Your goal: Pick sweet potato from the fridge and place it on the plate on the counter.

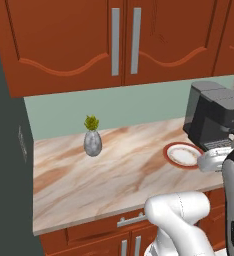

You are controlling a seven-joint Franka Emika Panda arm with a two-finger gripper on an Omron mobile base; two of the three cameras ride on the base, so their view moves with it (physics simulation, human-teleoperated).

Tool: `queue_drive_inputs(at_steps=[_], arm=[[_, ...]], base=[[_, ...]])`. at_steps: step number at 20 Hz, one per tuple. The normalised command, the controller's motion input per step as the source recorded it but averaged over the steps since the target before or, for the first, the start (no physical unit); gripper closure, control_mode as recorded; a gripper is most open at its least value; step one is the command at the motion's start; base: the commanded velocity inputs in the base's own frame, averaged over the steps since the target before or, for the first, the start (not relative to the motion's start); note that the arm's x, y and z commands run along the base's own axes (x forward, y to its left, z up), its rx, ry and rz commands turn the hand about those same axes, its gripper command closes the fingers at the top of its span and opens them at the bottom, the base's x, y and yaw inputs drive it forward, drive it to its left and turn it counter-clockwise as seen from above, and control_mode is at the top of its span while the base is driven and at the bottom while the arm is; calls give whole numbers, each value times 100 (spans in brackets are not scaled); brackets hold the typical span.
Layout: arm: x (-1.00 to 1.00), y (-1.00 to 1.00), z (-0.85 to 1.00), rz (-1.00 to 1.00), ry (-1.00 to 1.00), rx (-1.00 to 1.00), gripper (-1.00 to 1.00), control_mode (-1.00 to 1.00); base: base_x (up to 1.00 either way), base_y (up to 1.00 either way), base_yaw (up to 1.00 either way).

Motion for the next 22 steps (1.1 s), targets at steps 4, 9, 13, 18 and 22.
queue_drive_inputs(at_steps=[4,9,13,18,22], arm=[[44,0,-30,0,0,0,100,-100],[61,0,-19,0,0,0,100,-100],[57,-5,-22,-8,0,0,100,-100],[35,-9,-17,-11,0,0,100,-100],[32,-25,-19,-16,0,0,100,-100]], base=[[0,0,0],[0,0,0],[0,0,0],[0,0,0],[0,0,0]])
